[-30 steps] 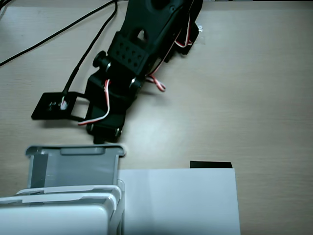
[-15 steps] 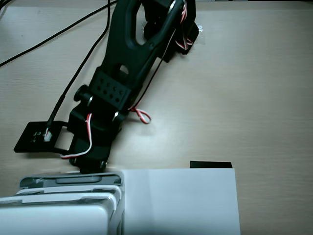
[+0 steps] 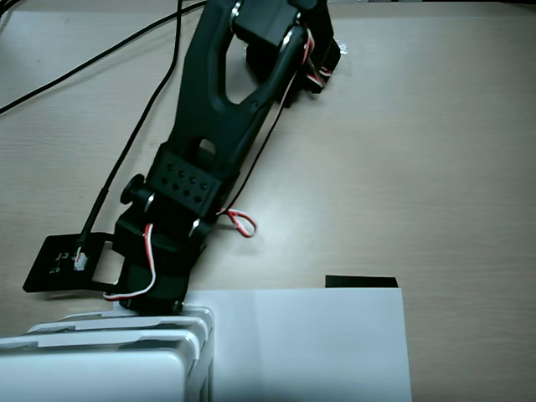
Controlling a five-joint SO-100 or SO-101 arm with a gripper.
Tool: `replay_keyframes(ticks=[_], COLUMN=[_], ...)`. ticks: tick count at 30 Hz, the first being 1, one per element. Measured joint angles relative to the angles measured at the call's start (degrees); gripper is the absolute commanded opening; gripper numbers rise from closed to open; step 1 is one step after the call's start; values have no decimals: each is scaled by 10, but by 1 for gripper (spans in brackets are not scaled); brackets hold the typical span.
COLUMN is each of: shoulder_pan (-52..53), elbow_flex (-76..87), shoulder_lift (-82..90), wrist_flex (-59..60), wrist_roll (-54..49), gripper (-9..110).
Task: Close drawer.
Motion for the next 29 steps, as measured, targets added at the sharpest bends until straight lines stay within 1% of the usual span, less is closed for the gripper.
replay_keyframes(ticks=[7,11,16,24,29], shoulder_pan=[-1,3,22,63,85], elbow_flex=[-16,8,134,333,421], shoulder_lift=[1,47,177,374,454], wrist_flex=[54,77,83,142,147], wrist_roll=[3,3,-16,-31,-50], gripper=[0,0,0,0,0])
